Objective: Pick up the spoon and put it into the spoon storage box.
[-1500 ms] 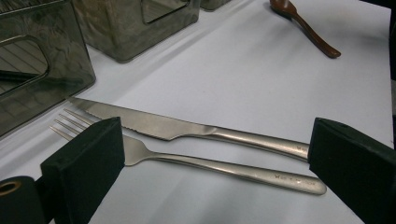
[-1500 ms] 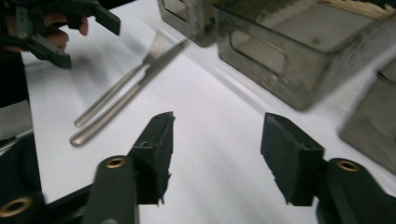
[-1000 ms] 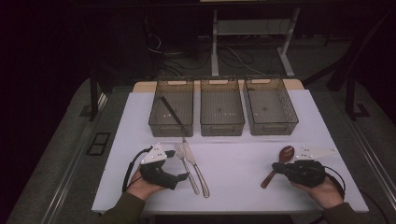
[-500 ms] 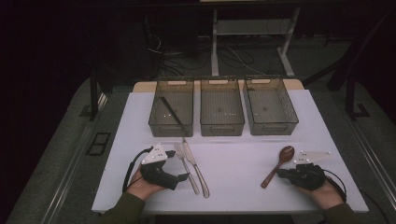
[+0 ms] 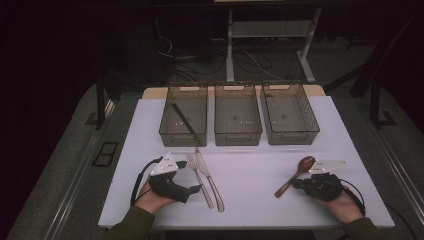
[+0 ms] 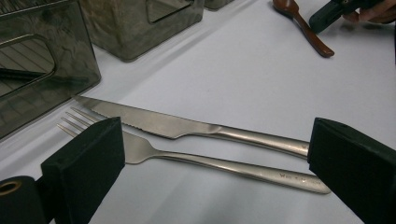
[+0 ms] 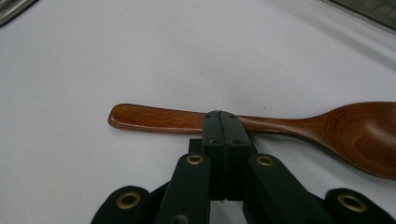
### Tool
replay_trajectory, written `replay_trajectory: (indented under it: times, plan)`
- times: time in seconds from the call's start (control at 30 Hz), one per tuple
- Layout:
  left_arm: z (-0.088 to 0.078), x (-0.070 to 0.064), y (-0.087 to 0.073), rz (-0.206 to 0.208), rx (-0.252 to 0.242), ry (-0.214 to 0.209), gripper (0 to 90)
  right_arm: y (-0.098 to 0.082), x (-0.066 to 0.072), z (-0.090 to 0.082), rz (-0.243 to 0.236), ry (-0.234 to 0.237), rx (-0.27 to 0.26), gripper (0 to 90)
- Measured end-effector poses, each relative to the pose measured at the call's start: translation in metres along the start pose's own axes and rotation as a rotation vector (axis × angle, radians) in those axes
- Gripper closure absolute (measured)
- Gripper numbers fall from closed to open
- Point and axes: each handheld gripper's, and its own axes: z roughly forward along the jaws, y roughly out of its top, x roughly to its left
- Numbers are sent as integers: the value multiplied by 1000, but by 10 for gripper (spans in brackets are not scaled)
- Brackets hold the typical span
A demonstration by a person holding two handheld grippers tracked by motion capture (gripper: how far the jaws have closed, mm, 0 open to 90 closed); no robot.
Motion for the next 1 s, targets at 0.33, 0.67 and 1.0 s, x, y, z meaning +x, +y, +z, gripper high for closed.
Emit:
replay_trajectory:
  times: [0.33,0.67,1.0]
  plan:
    - [0,2,-1,-6,-15,1,29,8,-3,8,2,-3,-8,886]
    - [0,3,-1,3,-12,-5,29,19,-5,17,3,-11,-25,886]
    - [0,3,-1,2,-14,-8,29,33,-10,34,2,-10,-45,887]
